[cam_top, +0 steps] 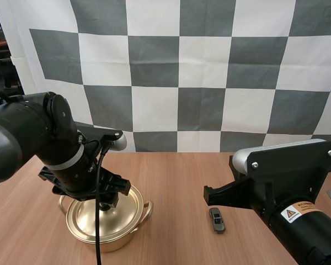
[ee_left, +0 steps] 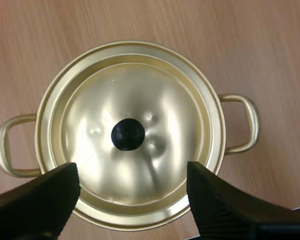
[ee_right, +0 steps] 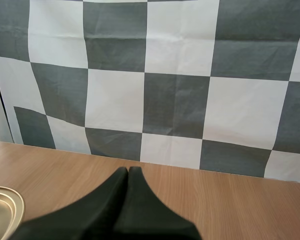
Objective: Open the pot, put the car inside, and close it
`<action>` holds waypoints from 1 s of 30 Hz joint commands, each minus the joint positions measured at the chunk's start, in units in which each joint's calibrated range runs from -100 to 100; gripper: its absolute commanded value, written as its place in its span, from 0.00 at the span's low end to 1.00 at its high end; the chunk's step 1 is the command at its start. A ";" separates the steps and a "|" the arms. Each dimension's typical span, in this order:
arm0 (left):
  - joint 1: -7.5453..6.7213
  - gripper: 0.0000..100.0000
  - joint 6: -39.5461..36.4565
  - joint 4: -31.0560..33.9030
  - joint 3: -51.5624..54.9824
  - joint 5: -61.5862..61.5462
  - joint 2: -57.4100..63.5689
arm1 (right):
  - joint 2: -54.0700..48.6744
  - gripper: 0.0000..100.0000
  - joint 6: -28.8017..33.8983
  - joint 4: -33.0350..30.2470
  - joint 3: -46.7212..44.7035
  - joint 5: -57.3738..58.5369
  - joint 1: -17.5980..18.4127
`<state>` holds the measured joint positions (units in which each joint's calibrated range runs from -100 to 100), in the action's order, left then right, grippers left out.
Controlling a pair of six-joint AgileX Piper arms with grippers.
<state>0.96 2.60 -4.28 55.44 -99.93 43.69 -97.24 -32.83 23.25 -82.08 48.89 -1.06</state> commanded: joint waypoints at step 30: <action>-0.05 1.00 -2.13 -3.13 0.07 8.59 -6.73 | -0.07 0.00 0.02 0.04 0.05 -0.09 0.02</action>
<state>0.96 0.49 -7.53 55.44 -91.54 37.00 -97.24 -32.83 23.25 -82.08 48.89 -1.06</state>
